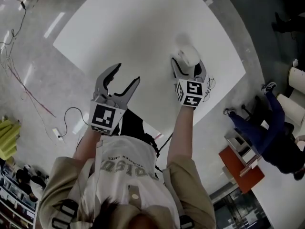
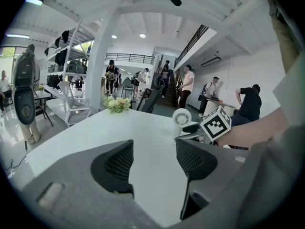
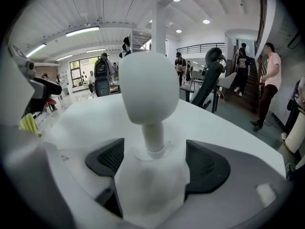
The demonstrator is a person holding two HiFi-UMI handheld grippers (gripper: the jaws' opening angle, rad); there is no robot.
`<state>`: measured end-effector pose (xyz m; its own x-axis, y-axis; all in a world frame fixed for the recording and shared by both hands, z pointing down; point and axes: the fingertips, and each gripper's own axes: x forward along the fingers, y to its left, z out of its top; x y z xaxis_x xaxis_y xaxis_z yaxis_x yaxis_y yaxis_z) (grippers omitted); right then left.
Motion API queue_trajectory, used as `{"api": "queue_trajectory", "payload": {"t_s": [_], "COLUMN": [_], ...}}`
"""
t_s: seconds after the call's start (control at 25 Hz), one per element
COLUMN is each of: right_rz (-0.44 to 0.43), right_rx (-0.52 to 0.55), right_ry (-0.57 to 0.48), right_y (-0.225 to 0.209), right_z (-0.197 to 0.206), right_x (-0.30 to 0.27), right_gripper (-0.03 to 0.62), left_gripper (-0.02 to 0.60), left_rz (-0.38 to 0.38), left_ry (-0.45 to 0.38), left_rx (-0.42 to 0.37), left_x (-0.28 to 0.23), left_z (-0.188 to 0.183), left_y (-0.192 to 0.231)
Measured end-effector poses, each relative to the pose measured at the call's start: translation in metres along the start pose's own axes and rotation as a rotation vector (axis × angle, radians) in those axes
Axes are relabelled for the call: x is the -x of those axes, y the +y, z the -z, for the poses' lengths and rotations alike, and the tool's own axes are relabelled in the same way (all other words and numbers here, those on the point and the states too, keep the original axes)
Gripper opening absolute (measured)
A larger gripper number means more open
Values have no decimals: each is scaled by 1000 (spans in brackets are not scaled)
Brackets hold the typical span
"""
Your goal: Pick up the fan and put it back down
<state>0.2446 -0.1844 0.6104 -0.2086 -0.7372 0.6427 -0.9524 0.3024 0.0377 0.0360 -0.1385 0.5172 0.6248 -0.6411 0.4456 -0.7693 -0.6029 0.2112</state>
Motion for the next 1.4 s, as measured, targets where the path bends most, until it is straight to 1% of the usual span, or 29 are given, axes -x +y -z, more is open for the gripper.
{"api": "queue_trajectory", "payload": {"t_s": [0.2,0.36,0.56,0.96,1.4], "right_rz": [-3,16,12,-8,-5], "right_rx": [18,22,29,27,20], "right_ry": [21,53,50,45,41], "right_y": [0,-4,-4,-3,-2], "right_z": [-1,1,-3,-2,-5], "right_x": [-16,-25,-32,-38,-38], "right_gripper": [384,383,380,298,290], "left_gripper": [293,293,293,293,293], "left_rz": [-23,-38,-55,-74,-83], "left_ry": [15,26,35,46,53], "left_rx": [23,31,41,49,53], "left_x": [3,5,6,5,7], "left_z": [11,19,24,28,29], "left_y": [2,5,12,21,31]}}
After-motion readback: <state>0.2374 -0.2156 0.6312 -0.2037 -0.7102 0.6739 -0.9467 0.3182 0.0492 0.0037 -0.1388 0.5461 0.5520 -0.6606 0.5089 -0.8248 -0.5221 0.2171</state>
